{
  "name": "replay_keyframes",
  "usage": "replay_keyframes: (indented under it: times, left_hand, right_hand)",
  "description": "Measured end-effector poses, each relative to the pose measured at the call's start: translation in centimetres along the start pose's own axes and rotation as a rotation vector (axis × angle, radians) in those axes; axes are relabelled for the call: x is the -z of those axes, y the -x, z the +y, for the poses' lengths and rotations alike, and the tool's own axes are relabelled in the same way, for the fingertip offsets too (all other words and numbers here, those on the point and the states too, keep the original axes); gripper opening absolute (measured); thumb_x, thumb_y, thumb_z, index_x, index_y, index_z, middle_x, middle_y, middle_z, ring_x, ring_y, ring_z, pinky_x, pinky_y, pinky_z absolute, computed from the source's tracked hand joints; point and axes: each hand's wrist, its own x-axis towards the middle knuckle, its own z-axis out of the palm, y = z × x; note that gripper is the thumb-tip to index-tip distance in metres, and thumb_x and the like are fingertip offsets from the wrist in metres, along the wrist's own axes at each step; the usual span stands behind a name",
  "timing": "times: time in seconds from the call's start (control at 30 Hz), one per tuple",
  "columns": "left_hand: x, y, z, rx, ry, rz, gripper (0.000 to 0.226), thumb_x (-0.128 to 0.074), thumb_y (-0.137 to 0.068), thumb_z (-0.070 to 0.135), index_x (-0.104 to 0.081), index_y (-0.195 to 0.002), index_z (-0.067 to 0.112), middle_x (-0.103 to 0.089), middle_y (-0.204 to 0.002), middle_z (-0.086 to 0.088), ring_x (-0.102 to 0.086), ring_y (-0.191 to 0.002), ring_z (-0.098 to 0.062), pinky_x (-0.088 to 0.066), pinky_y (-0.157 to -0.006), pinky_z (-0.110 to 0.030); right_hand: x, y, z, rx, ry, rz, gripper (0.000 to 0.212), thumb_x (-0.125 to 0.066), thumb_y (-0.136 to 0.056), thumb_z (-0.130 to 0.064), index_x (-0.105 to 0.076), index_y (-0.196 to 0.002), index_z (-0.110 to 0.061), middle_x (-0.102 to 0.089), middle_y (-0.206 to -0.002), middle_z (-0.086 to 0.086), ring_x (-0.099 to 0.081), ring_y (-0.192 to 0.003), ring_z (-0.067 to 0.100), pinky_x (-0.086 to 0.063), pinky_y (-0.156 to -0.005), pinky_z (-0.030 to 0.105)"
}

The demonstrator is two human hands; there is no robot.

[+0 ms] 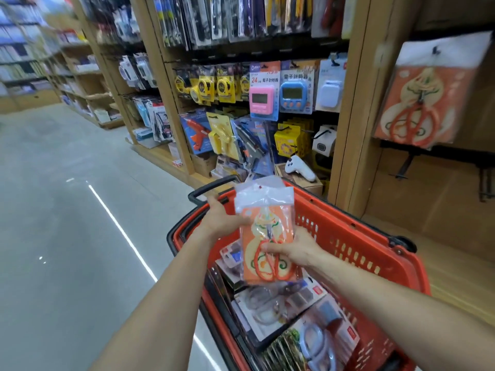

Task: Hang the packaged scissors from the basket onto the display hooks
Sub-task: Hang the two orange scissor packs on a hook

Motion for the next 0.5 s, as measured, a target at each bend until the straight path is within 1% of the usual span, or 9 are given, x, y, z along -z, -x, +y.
replay_keyframes:
  times: [0.03, 0.1, 0.17, 0.2, 0.27, 0.33, 0.4, 0.47, 0.5]
  left_hand:
    - [0.1, 0.4, 1.1, -0.014, 0.111, -0.003, 0.121, -0.089, -0.081, 0.044, -0.005, -0.163, 0.018, -0.052, -0.151, -0.008, -0.057, -0.134, -0.031, -0.05, -0.107, -0.047]
    - [-0.2, 1.3, 3.4, -0.061, 0.249, -0.112, 0.099, -0.086, -0.077, 0.061, -0.038, -0.154, 0.02, -0.069, -0.134, -0.001, -0.069, -0.118, -0.025, -0.055, -0.097, -0.045]
    - [-1.1, 2.1, 5.5, -0.169, 0.348, -0.26, 0.07, -0.083, -0.08, 0.06, -0.064, -0.136, 0.021, -0.078, -0.12, 0.0, -0.076, -0.109, -0.024, -0.058, -0.1, -0.047]
    - [-1.7, 2.6, 6.7, -0.228, 0.398, -0.321, 0.058, -0.08, -0.085, 0.053, -0.068, -0.132, 0.021, -0.079, -0.118, -0.002, -0.076, -0.108, -0.024, -0.058, -0.101, -0.046]
    - [-3.1, 3.5, 8.9, -0.315, 0.489, -0.406, 0.052, -0.074, -0.093, 0.044, -0.064, -0.139, 0.022, -0.077, -0.124, -0.007, -0.075, -0.113, -0.028, -0.059, -0.097, -0.046]
    - [-4.4, 4.6, 11.5, -0.409, 0.541, -0.455, 0.05, -0.069, -0.096, 0.045, -0.058, -0.144, 0.033, -0.076, -0.127, -0.006, -0.074, -0.111, -0.031, -0.063, -0.081, -0.042]
    - [-5.9, 5.5, 13.9, -0.492, 0.588, -0.474, 0.048, -0.069, -0.095, 0.044, -0.056, -0.141, 0.044, -0.076, -0.127, -0.002, -0.076, -0.104, -0.028, -0.064, -0.067, -0.037]
    - [-7.4, 6.1, 15.7, -0.531, 0.683, -0.469, 0.047, -0.07, -0.093, 0.039, -0.059, -0.138, 0.041, -0.077, -0.124, -0.003, -0.078, -0.101, -0.024, -0.064, -0.065, -0.034]
    - [-8.2, 6.2, 16.3, -0.55, 0.725, -0.467, 0.045, -0.07, -0.094, 0.035, -0.06, -0.138, 0.038, -0.077, -0.124, -0.004, -0.078, -0.101, -0.024, -0.064, -0.066, -0.033]
  right_hand:
    - [1.0, 0.1, -1.5, 0.039, -0.058, 0.039, 0.044, -0.093, -0.073, -0.009, -0.073, -0.112, -0.011, -0.08, -0.104, 0.007, -0.078, -0.089, 0.019, -0.063, -0.085, 0.034]
    - [3.4, 0.6, -4.7, 0.124, -0.169, 0.1, 0.043, -0.091, -0.073, -0.008, -0.074, -0.112, -0.01, -0.08, -0.106, 0.01, -0.078, -0.094, 0.023, -0.063, -0.087, 0.04]
    - [5.9, 1.7, -8.0, 0.198, -0.238, 0.134, 0.048, -0.091, -0.071, -0.011, -0.074, -0.115, -0.007, -0.08, -0.106, 0.012, -0.078, -0.097, 0.028, -0.062, -0.088, 0.043]
    - [7.2, 2.5, -9.6, 0.23, -0.244, 0.147, 0.05, -0.092, -0.068, -0.013, -0.074, -0.114, -0.007, -0.08, -0.105, 0.012, -0.078, -0.097, 0.029, -0.062, -0.088, 0.043]
    - [9.5, 3.9, -12.7, 0.29, -0.218, 0.191, 0.045, -0.092, -0.07, -0.013, -0.075, -0.111, -0.007, -0.081, -0.101, 0.009, -0.078, -0.094, 0.026, -0.062, -0.086, 0.039]
    - [11.6, 5.3, -15.2, 0.361, -0.179, 0.237, 0.039, -0.09, -0.075, -0.009, -0.075, -0.11, -0.007, -0.081, -0.101, 0.008, -0.078, -0.093, 0.022, -0.063, -0.082, 0.035]
    - [13.3, 6.9, -16.9, 0.423, -0.155, 0.27, 0.038, -0.089, -0.078, -0.009, -0.074, -0.113, -0.008, -0.081, -0.103, 0.006, -0.078, -0.094, 0.021, -0.063, -0.076, 0.029]
    - [14.7, 8.6, -17.8, 0.492, -0.109, 0.313, 0.039, -0.088, -0.08, -0.013, -0.073, -0.115, -0.013, -0.081, -0.102, 0.0, -0.078, -0.093, 0.016, -0.062, -0.073, 0.025]
    - [15.4, 9.3, -17.9, 0.52, -0.09, 0.337, 0.039, -0.088, -0.08, -0.016, -0.072, -0.116, -0.015, -0.081, -0.102, -0.002, -0.078, -0.094, 0.014, -0.063, -0.075, 0.026]
